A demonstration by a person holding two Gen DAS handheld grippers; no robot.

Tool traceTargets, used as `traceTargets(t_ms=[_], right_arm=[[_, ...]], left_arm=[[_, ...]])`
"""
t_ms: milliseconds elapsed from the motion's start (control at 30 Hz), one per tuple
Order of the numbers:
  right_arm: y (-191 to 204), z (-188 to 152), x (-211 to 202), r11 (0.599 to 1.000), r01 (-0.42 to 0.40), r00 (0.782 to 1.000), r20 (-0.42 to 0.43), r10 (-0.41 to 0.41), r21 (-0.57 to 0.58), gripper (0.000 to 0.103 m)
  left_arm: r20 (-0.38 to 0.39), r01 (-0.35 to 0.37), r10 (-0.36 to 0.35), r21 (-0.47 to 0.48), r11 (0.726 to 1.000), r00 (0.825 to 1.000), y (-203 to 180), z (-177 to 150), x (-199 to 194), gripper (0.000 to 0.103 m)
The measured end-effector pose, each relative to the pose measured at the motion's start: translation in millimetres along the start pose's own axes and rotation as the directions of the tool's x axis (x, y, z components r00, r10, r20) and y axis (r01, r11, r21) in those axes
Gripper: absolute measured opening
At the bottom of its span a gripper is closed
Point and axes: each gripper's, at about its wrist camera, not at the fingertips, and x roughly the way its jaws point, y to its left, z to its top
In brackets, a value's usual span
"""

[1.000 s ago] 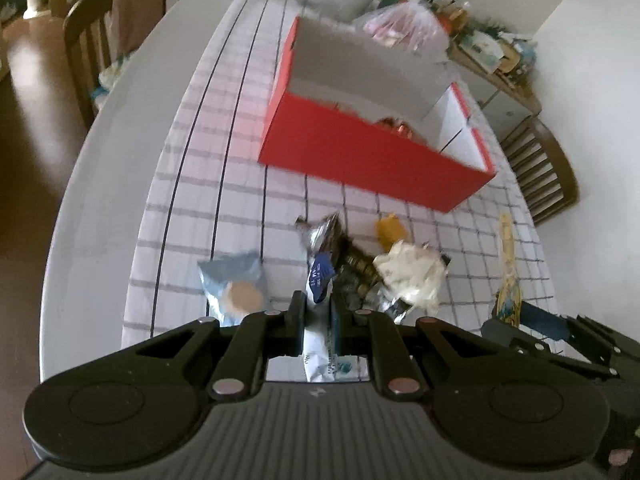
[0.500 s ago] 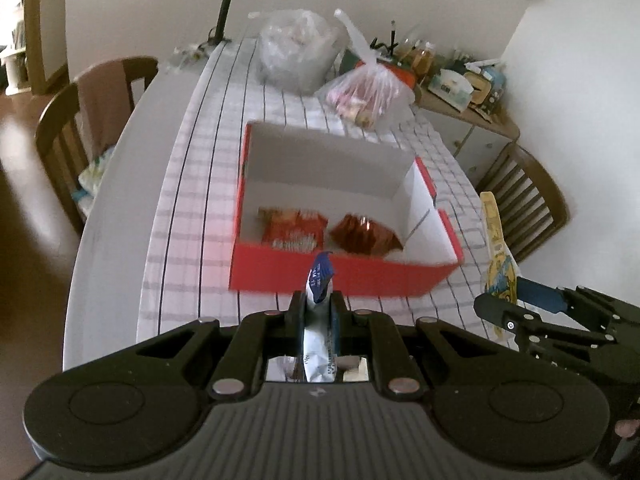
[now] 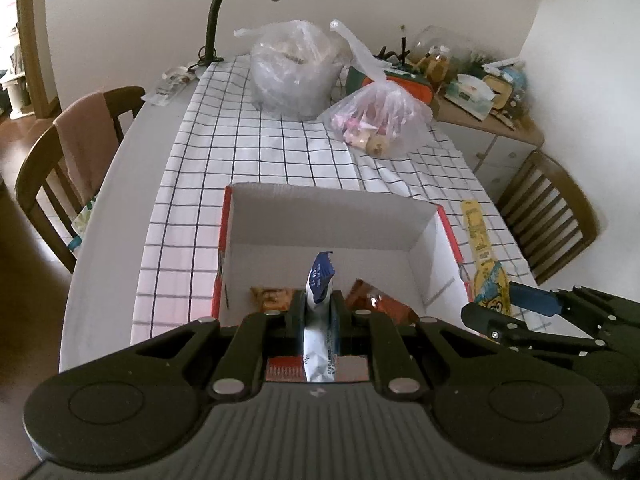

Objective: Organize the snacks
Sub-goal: 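Carry the white packet and the Minion snack stick over the red box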

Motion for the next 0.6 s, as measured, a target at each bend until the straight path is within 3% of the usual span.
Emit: traceTargets(t_ms=[233,600], right_arm=[[-11,18,56,0.999,0.003,0.998,-0.059,-0.005,-0.033,0.05],[-8,23,123,0.996,-0.019,0.988,-0.152,0.006,-0.083,0.05]], left_arm=[[-0.05,-0.051,0.051,0.008,0.999,0.997,4,19,48,0.012],[-0.158,-0.068,0.067,-0.004,0.998,0.985,20,22,111,0.012]])
